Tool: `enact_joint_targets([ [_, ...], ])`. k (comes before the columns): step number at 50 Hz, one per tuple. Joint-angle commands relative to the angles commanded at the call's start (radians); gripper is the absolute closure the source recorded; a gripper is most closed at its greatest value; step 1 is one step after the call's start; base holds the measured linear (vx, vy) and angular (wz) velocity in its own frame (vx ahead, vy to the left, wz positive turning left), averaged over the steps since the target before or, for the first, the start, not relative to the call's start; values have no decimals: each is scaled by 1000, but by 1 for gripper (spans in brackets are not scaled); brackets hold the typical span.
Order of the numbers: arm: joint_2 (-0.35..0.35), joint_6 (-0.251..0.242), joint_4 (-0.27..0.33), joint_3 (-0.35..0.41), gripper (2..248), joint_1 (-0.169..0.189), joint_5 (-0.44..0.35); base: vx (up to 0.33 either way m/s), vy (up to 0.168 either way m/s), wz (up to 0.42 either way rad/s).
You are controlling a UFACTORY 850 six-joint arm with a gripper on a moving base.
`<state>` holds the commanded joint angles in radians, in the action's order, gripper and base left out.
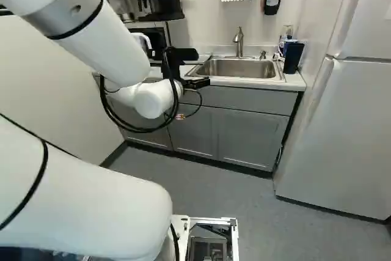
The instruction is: Rinse the cup and place it in the tray
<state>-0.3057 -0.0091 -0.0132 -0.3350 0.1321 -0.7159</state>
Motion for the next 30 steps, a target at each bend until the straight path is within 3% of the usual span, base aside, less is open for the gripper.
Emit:
enact_joint_targets([
  [30,1,0,0,-69,3,19,72,0,0,0],
])
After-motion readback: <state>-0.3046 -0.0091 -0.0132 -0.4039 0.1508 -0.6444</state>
